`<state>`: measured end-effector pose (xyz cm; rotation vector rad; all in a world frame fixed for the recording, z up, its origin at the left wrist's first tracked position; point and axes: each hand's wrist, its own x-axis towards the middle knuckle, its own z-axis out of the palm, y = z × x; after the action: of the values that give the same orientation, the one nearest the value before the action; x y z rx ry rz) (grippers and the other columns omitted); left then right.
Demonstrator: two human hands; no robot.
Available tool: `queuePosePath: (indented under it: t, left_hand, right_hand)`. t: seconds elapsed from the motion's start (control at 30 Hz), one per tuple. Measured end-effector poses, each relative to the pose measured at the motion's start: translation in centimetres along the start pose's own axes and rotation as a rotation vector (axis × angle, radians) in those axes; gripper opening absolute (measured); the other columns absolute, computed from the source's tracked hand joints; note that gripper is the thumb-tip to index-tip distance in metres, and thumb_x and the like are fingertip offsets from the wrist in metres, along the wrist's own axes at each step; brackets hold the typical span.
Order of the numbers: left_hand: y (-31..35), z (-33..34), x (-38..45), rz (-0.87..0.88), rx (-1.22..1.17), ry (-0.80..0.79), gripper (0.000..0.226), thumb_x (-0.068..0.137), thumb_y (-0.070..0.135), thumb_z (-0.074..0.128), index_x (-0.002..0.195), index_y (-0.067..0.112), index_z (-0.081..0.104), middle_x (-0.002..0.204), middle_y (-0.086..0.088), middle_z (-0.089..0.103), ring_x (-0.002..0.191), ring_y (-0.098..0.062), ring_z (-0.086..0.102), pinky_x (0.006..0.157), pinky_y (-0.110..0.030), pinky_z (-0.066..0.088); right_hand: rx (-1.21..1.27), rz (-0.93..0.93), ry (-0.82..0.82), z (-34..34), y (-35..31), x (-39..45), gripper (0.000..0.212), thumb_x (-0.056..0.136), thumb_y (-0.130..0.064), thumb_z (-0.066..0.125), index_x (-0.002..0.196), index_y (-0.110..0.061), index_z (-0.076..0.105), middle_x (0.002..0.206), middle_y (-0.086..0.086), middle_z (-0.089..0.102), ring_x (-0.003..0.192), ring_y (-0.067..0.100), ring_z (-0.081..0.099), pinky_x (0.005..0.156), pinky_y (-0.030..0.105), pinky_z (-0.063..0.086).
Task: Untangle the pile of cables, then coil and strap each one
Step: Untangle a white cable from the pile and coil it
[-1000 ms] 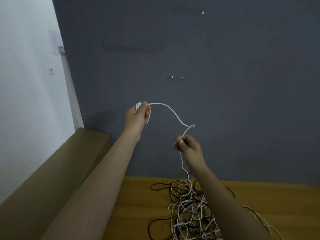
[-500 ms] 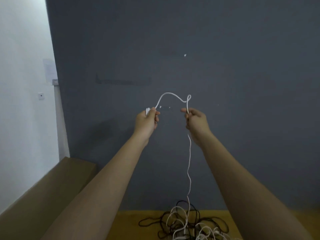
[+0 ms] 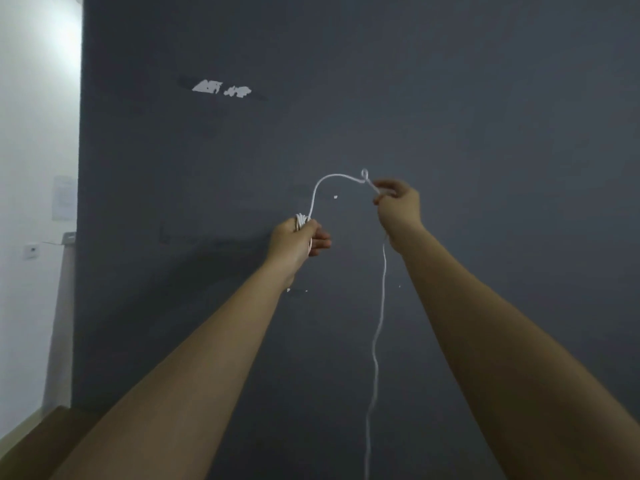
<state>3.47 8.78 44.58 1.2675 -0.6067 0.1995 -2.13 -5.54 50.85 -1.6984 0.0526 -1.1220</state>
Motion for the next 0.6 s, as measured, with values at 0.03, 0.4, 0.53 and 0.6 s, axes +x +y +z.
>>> queuePosePath:
  t: [0.03,0.4,0.53,0.6]
  left_hand:
    - [0.5,0.2,0.3,0.007,0.007,-0.002,0.019,0.097,0.012,0.045,0.081,0.011,0.055,0.072,-0.003,0.066,0.052,-0.005,0.065,0.053,-0.017,0.047]
    - [-3.0,-0.4,-0.7,-0.059,0.032,-0.033,0.019,0.097,0.006,0.048,0.081,0.011,0.056,0.074,-0.006,0.064,0.052,-0.006,0.063,0.076,-0.032,0.05]
    - [-5.7,-1.6,-2.3,-0.053,0.17,-0.011,0.022,0.097,0.008,0.048,0.079,0.014,0.061,0.068,0.002,0.059,0.04,0.001,0.046,0.047,-0.012,0.04]
    - [-6.7,-1.9,-3.1,-0.05,0.244,-0.017,0.022,0.096,0.01,0.049,0.078,0.011,0.062,0.064,0.007,0.056,0.04,0.002,0.042,0.044,-0.01,0.034]
  right_hand:
    - [0.06,-0.05,0.023,-0.2,-1.1,0.7,0.034,0.088,0.01,0.042,0.106,-0.008,0.064,0.07,0.002,0.054,0.045,0.006,0.043,0.037,0.014,0.033]
    - [-0.252,0.063,-0.178,-2.1,8.1,-2.9,0.024,0.087,0.003,0.052,0.1,-0.004,0.07,0.077,0.009,0.061,0.052,0.007,0.043,0.039,0.009,0.033]
    - [-0.314,0.027,-0.325,-2.6,14.5,-8.1,0.013,0.089,-0.006,0.062,0.098,-0.008,0.071,0.071,0.0,0.06,0.054,-0.002,0.049,0.05,0.007,0.036]
    - [-0.297,0.056,-0.348,-2.8,16.6,-10.5,0.014,0.092,-0.004,0.059,0.095,-0.007,0.071,0.073,-0.001,0.063,0.053,-0.007,0.051,0.052,0.006,0.037]
